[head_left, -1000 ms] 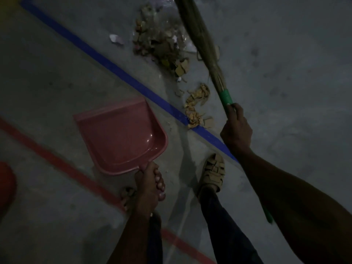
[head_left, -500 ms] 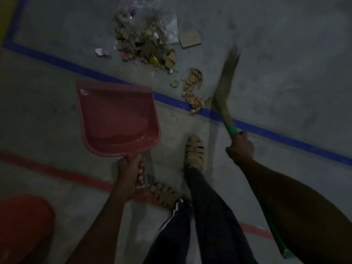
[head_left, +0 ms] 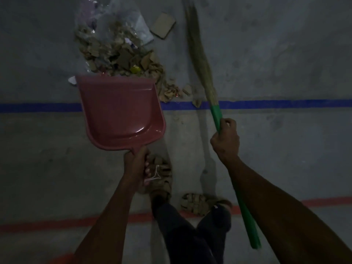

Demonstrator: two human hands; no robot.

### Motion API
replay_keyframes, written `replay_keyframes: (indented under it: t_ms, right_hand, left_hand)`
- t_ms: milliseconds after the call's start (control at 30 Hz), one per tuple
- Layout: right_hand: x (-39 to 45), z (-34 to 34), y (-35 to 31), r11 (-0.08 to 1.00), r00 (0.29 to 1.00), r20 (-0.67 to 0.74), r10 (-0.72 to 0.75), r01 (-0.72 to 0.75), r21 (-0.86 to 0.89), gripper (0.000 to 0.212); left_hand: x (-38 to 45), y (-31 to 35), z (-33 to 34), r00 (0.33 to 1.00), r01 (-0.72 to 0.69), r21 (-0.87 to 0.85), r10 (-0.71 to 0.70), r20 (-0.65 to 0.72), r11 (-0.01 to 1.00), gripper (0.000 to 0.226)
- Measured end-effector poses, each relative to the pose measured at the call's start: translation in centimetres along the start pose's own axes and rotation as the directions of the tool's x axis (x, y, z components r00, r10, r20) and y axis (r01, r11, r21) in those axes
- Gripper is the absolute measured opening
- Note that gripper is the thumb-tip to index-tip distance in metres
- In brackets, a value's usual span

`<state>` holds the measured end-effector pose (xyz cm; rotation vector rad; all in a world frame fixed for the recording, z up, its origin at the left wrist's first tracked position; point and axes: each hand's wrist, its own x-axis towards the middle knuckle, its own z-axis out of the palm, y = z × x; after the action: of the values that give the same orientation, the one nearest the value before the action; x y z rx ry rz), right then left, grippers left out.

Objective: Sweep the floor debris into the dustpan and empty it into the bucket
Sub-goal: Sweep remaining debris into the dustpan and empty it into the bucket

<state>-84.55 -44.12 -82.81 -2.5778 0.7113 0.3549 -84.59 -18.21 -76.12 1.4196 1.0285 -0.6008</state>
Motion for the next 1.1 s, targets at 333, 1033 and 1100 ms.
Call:
replay_keyframes:
  t_ms: [333,1033,1100]
  right_hand:
    - [-8.8,2.8,-0.9,0.948,0.927,0.254,0.276,-0.219,-0.231,0.042]
    - [-1.5,5.5,-26.4,0.999,0.991,-0.135,0.014,-0.021,-0.05,0.05]
    - [0.0,5.6,-28.1,0.996,0.989,-0.144,0.029,-0.041,-0.079,0.057]
  left_hand:
    - [2.7,4.1,-7.0,0.996,0.038,0.321,-0.064,0.07,0.946,0.035]
    - [11.2,12.9,-22.7,0.955,0.243,0.22,-0.273,0.119,0.945,0.033]
    - [12.4,14.6,-24.3,0.946,0.24,0.26,-0.285,0.153,0.935,0.038]
